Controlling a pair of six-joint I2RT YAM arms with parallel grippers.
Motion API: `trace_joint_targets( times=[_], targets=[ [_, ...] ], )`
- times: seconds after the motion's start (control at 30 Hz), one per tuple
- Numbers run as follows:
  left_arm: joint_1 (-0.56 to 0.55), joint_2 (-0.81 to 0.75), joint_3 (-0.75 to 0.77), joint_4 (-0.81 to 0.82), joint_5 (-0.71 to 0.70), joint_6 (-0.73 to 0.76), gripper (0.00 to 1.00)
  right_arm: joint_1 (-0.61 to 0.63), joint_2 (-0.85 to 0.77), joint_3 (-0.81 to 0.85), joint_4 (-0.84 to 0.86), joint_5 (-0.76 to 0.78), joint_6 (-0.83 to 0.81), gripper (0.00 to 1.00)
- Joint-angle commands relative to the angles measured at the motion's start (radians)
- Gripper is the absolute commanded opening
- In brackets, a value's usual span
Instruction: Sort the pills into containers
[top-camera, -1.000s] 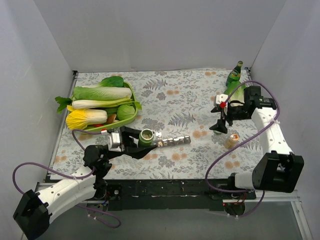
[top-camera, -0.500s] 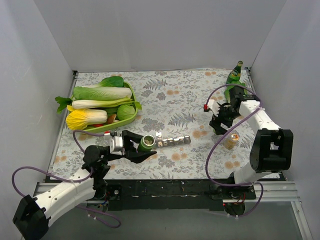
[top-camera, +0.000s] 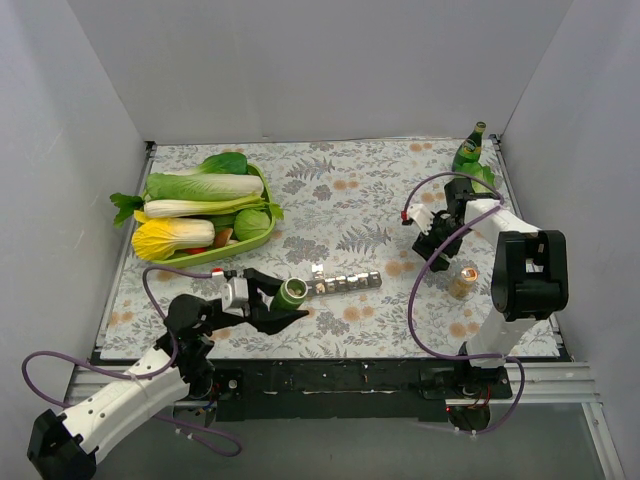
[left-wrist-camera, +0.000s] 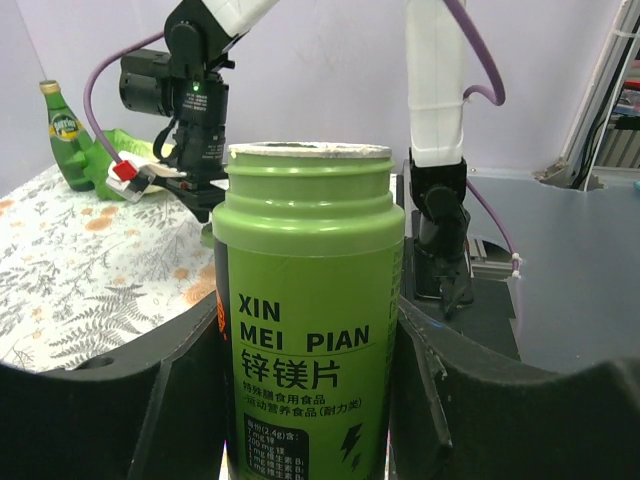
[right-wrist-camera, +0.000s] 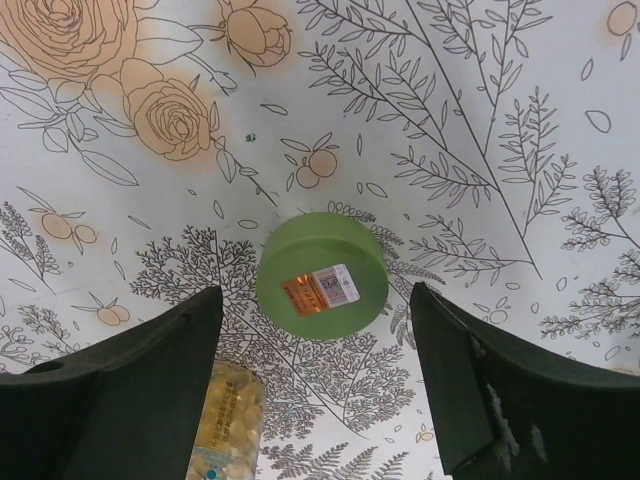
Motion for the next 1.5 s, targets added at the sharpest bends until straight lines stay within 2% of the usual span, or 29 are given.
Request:
trace_joint_targets(
  times=[0.0, 0.3, 0.4, 0.47, 0.53, 0.63, 0.7, 0.73, 0.83, 0.87, 0.97, 1.13, 1.3, 1.47],
  targets=[
    [0.002, -0.002, 0.004, -0.03, -0.023, 0.013, 0.0, 0.012, 0.01, -0.019, 0.049, 0.003, 0.046, 0.81],
    [0.002, 0.006, 0.007, -0.053, -0.02, 0.011, 0.0, 0.032, 0.007, -0.085, 0.112, 0.04, 0.086, 0.63],
    [0.002, 0.003, 0.006, -0.055, -0.02, 0.008, 0.0, 0.034, -0.003, -0.094, 0.112, 0.053, 0.083, 0.54],
    [0.002, 0.004, 0.007, -0.058, -0.015, 0.008, 0.0, 0.034, -0.006, -0.091, 0.104, 0.05, 0.083, 0.44],
    [0.002, 0.007, 0.01, -0.063, -0.012, 0.008, 0.0, 0.032, -0.018, -0.071, 0.068, 0.026, 0.069, 0.34],
    [0.002, 0.023, 0.015, -0.064, 0.02, 0.002, 0.0, 0.044, -0.059, -0.001, -0.047, -0.075, -0.002, 0.29],
    [0.002, 0.049, 0.032, -0.09, 0.057, 0.008, 0.0, 0.073, -0.114, 0.048, -0.136, -0.205, -0.059, 0.28],
    [0.002, 0.082, 0.041, -0.102, 0.071, 0.013, 0.0, 0.087, -0.134, 0.072, -0.234, -0.259, -0.131, 0.27],
    [-0.001, 0.136, 0.044, -0.087, 0.104, 0.014, 0.0, 0.18, -0.206, 0.154, -0.403, -0.461, -0.243, 0.27],
    [-0.004, 0.15, 0.043, -0.078, 0.111, 0.014, 0.0, 0.249, -0.238, 0.183, -0.482, -0.498, -0.292, 0.27],
    [-0.019, 0.229, 0.053, -0.064, 0.124, 0.017, 0.0, 0.395, -0.283, 0.263, -0.544, -0.603, -0.313, 0.26],
    [-0.07, 0.323, 0.072, -0.043, 0.095, 0.022, 0.0, 0.617, -0.289, 0.381, -0.534, -0.713, -0.247, 0.25],
    [-0.094, 0.378, 0.084, -0.023, 0.046, 0.011, 0.0, 0.707, -0.274, 0.435, -0.512, -0.755, -0.218, 0.25],
    [-0.11, 0.398, 0.099, -0.015, 0.042, 0.01, 0.0, 0.762, -0.262, 0.414, -0.462, -0.763, -0.178, 0.25]
  ],
)
